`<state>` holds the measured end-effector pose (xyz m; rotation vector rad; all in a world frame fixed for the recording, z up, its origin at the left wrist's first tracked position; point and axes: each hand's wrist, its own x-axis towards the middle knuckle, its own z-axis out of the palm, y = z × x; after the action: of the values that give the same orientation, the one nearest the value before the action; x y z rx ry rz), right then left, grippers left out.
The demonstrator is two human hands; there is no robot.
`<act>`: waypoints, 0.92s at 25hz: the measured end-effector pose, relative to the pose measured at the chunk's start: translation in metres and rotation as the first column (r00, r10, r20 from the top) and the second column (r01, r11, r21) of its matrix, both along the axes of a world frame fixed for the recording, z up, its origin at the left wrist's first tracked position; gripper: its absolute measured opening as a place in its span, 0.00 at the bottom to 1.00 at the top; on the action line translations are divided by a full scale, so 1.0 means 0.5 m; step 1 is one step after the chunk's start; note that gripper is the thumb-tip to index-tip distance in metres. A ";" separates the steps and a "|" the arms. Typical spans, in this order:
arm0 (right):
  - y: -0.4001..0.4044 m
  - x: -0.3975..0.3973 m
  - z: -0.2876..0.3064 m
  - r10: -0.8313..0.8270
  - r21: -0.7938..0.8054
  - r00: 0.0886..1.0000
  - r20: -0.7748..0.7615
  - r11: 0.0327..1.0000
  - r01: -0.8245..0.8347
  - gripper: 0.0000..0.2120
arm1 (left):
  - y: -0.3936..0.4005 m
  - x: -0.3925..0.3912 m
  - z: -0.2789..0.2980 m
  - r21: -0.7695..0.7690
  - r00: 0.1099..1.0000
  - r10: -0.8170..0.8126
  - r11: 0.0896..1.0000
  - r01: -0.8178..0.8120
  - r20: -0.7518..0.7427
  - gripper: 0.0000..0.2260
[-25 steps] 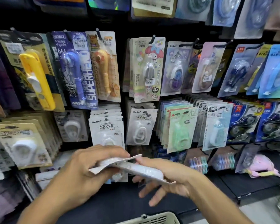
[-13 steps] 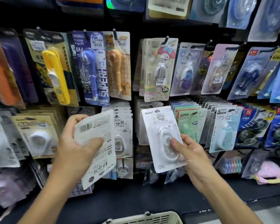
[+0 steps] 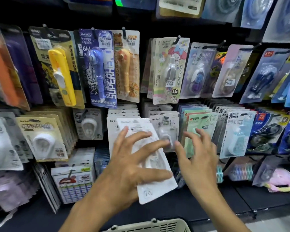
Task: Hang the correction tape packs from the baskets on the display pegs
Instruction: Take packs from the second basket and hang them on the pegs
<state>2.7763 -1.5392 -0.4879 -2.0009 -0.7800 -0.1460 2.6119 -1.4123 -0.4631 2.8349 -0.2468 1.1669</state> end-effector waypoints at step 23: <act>0.055 0.023 -0.056 -0.011 0.116 0.993 0.115 0.993 -0.003 0.15 | 0.049 0.024 -0.121 -0.438 0.814 0.263 0.736 -0.516 -0.518 0.08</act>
<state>2.7876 -1.5115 -0.5158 -1.8973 -0.8220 -0.3050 2.6238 -1.3878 -0.5235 2.5359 0.6680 0.4795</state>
